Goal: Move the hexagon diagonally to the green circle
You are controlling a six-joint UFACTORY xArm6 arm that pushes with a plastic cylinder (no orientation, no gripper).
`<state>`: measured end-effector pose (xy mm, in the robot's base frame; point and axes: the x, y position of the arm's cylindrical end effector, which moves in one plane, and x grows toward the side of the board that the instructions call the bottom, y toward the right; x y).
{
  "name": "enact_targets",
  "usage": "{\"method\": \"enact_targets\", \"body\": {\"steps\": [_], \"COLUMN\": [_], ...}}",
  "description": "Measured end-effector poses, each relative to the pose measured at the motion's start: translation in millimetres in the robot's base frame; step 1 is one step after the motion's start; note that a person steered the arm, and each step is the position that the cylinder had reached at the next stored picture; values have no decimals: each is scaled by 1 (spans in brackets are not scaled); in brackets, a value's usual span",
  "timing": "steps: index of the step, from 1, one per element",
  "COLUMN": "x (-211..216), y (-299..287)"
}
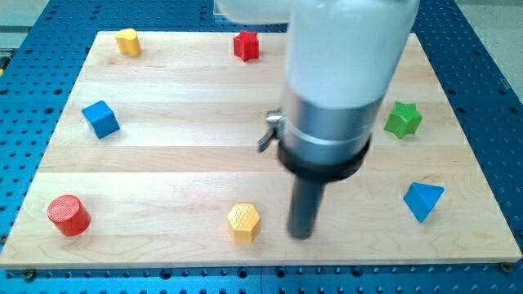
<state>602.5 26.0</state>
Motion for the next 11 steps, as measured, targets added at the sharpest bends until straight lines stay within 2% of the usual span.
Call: {"method": "enact_targets", "body": {"steps": [1,2,3,4,5,7,9,11], "x": [-1,-52,-100,-64,-53,-63,-115,-70], "y": [-95,-122,-123,-121,-139,-180,-188,-187]}}
